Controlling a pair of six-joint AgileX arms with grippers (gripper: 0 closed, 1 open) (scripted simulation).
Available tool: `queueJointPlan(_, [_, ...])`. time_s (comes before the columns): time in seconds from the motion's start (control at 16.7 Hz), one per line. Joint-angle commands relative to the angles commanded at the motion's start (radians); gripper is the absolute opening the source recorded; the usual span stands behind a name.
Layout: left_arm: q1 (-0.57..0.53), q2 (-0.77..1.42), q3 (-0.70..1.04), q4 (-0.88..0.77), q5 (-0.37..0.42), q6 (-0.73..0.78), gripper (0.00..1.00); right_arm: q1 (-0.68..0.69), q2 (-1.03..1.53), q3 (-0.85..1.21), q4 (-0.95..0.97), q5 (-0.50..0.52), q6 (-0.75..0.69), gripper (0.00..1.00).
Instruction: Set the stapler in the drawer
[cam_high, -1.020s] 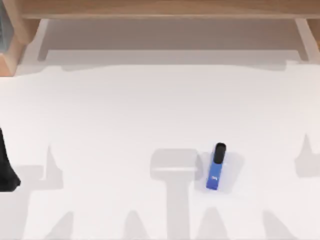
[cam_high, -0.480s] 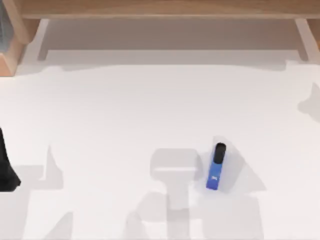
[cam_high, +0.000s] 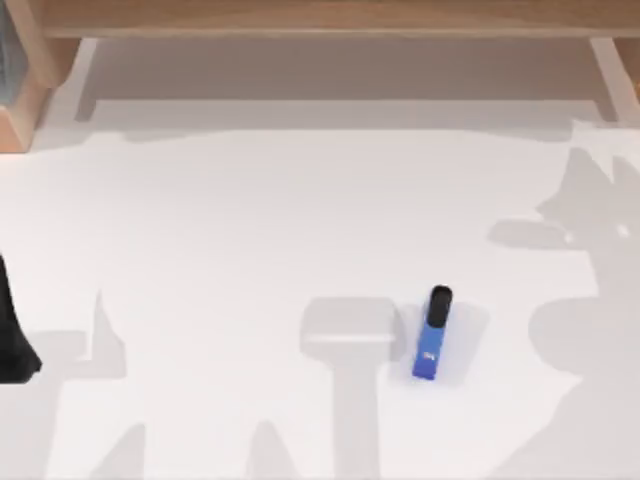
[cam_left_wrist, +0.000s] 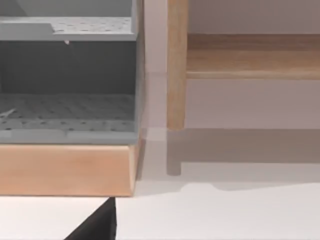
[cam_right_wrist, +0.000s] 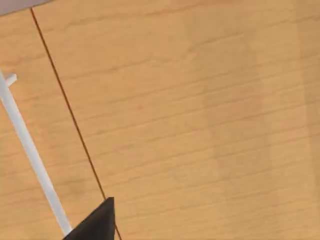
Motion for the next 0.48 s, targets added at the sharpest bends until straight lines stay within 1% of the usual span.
queueJointPlan(0.24, [0.0, 0.0, 0.0, 0.0, 0.0, 0.0, 1.0, -0.051, 0.275, 0.13, 0.142, -0.05, -0.18, 1.0])
queueJointPlan(0.36, [0.0, 0.0, 0.0, 0.0, 0.0, 0.0, 1.0, -0.067, 0.353, 0.169, 0.185, -0.064, -0.234, 1.0])
queueJointPlan(0.48, [0.0, 0.0, 0.0, 0.0, 0.0, 0.0, 1.0, -0.074, 0.387, 0.187, 0.205, -0.07, -0.259, 1.0])
